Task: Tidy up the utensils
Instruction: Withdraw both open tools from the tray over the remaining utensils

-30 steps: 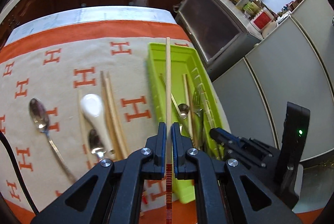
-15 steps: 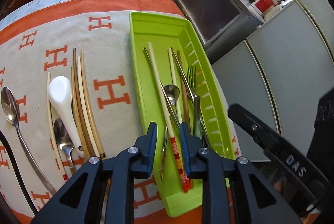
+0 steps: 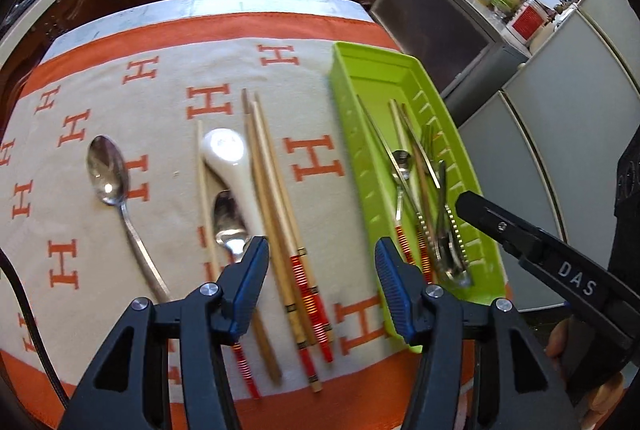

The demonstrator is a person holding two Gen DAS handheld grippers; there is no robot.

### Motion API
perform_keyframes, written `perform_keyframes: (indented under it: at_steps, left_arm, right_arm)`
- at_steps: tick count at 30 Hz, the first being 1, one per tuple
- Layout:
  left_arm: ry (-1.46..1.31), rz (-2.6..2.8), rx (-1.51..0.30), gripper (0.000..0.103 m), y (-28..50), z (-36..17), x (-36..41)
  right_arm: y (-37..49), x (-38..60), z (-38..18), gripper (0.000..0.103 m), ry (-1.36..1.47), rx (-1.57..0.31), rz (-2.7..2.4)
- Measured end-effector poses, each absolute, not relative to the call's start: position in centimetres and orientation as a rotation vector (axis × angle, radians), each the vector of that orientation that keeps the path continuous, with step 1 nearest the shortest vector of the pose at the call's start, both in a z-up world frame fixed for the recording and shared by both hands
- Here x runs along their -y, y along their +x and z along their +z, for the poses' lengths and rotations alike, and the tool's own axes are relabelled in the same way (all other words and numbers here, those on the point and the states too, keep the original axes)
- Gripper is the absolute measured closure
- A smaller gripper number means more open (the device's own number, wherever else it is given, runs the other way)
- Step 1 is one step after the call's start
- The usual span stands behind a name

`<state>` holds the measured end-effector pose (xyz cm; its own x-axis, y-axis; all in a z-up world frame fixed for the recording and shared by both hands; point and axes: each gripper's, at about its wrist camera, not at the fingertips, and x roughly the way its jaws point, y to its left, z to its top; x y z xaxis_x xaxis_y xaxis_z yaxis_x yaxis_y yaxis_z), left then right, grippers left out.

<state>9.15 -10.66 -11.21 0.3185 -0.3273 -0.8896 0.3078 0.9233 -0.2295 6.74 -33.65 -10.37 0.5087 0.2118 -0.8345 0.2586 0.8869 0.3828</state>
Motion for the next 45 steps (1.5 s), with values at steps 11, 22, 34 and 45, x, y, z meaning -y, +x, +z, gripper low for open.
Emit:
perform_keyframes:
  at_steps: [11,22,34,45]
  left_arm:
    - [-0.016,-0.294,-1.127,0.046,7.8,-11.2,5.8]
    - [-0.024,-0.240,-1.109,0.041,7.0,-10.9,2.5]
    - [-0.071,-0.205,-1.116,0.041,6.9,-11.4,-0.7]
    - [-0.161,-0.188,-1.184,0.041,7.3,-13.4,-4.1]
  right_arm:
    - [5.6,29.4,-8.9,0.074,0.426,-1.059,0.035]
    - [5.8,24.8,-8.0,0.074,0.349,-1.083,0.107]
    - [6.5,21.2,-8.6,0.074,0.300,-1.116,0.159]
    - [7.6,19.4,-9.6,0.074,0.274,-1.151,0.181]
